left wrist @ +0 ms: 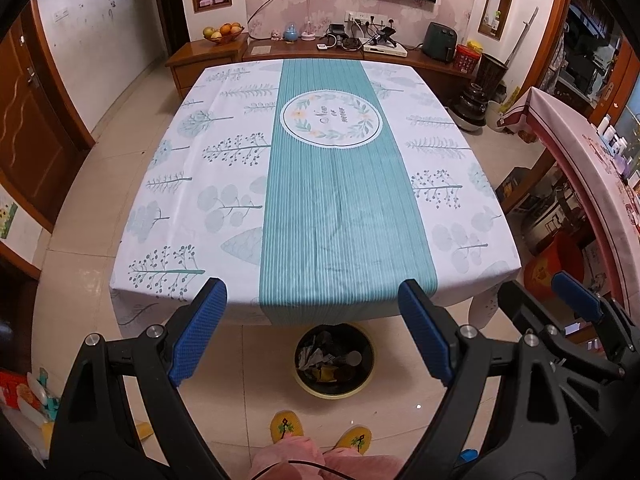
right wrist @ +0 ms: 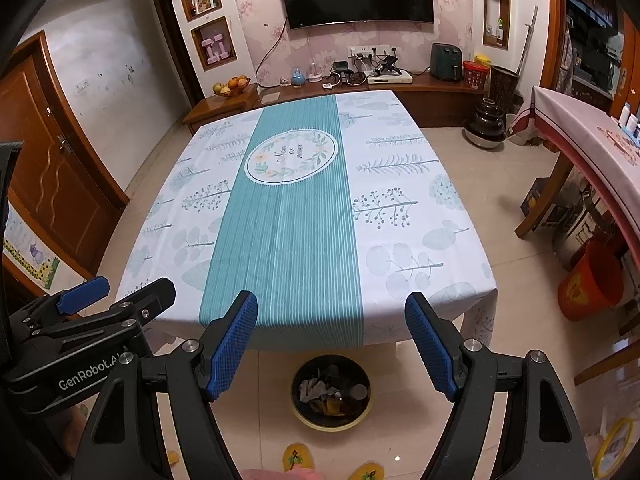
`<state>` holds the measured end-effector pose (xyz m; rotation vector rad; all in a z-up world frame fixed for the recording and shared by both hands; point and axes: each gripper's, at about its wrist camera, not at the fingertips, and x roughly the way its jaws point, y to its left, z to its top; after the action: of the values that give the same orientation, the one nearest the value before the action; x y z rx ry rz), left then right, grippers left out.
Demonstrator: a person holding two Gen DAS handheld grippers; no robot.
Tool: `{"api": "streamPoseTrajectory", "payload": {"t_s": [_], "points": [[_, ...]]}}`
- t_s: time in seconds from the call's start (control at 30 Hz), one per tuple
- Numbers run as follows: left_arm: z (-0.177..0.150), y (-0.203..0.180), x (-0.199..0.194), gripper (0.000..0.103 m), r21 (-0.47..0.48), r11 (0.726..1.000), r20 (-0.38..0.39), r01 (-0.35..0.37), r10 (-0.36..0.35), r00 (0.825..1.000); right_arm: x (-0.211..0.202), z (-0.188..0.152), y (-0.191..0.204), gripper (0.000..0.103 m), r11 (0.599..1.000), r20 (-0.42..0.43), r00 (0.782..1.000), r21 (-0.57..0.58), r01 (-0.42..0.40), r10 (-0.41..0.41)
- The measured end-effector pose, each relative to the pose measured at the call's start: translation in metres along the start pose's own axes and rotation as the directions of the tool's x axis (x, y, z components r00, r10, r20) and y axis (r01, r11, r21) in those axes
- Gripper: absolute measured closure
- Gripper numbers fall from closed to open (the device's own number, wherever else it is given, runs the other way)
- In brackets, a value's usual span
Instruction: Collect trash
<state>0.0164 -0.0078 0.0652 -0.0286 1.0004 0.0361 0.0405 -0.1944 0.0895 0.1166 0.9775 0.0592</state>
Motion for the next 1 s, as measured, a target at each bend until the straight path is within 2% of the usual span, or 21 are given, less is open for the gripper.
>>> {"api": "streamPoseTrajectory", "payload": {"t_s": [1.0], "points": [[-0.0054, 0.0023, -0.0029, 0.017, 0.000, 1.000, -0.018, -0.027, 0.027, 0.999, 0.0022, -0.0004, -0.0001, 0.026, 1.000, -0.008, 1.000, -0.008, -0.009, 0.009]]}}
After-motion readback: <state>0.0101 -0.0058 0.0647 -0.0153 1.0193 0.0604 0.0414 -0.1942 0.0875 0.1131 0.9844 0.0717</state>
